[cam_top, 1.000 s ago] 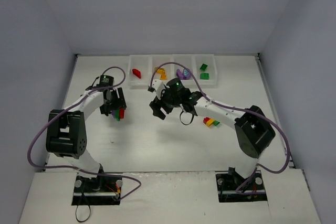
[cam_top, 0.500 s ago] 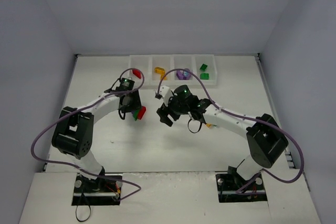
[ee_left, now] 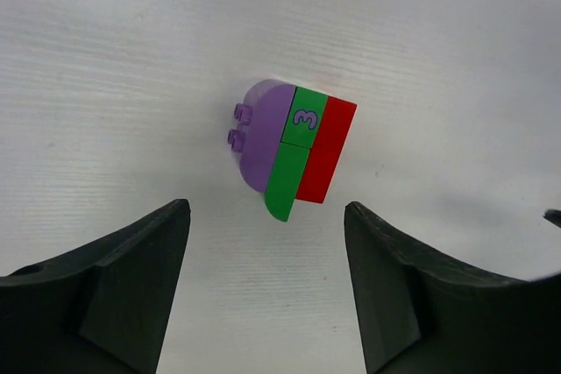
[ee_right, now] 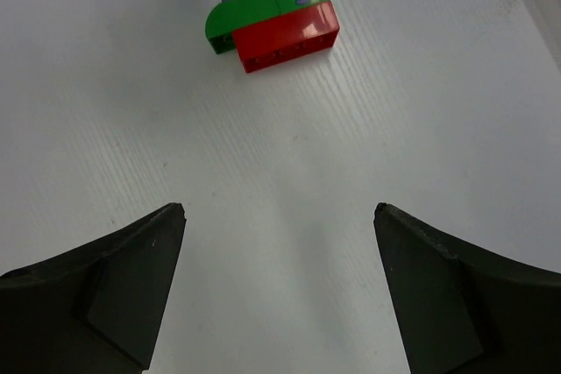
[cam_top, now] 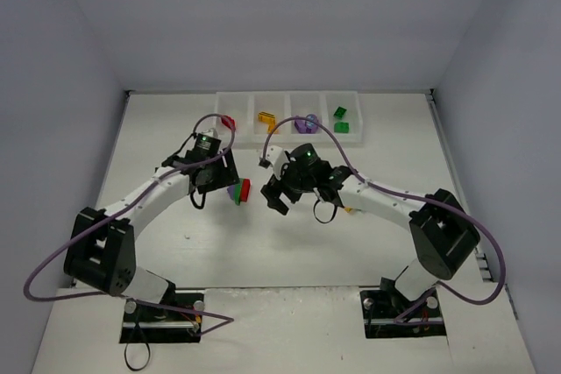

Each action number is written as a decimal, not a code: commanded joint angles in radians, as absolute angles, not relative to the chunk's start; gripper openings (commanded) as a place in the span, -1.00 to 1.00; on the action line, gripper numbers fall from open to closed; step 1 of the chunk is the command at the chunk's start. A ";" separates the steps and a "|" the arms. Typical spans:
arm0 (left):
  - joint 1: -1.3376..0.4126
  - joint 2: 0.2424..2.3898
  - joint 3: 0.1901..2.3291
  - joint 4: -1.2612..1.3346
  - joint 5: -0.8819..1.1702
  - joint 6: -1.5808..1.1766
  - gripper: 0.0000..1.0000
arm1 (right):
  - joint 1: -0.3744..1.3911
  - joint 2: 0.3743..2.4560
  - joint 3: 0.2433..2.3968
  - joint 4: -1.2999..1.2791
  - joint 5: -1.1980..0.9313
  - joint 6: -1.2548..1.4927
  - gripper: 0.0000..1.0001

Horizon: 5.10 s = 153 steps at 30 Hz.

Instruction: Sort the legos into containers by color

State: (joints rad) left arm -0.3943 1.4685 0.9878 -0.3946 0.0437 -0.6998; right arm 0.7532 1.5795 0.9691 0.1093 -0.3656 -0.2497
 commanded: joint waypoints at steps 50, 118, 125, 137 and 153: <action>-0.170 1.103 0.851 -0.499 0.205 -0.572 0.33 | 0.808 2.100 1.483 0.066 -0.460 -0.472 -0.40; -0.245 1.238 0.940 0.049 1.045 -0.749 -0.93 | 0.853 1.440 1.241 0.054 -0.417 -0.479 -0.75; -0.229 1.246 0.954 0.046 1.092 -0.758 -1.00 | 0.842 1.416 1.157 0.072 -0.342 -0.491 -0.91; -0.160 1.252 0.986 0.002 1.131 -0.719 -1.00 | 0.721 1.335 1.022 0.080 -0.337 -0.462 -1.00; -0.029 1.086 1.002 -0.288 0.798 -0.627 -1.00 | 0.670 1.768 1.418 0.256 -0.341 -0.370 -0.93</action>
State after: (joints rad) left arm -0.0521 1.1671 0.9611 -0.2359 0.9104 -0.6632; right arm 0.6800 1.6802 1.2808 0.1329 -0.3477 -0.3965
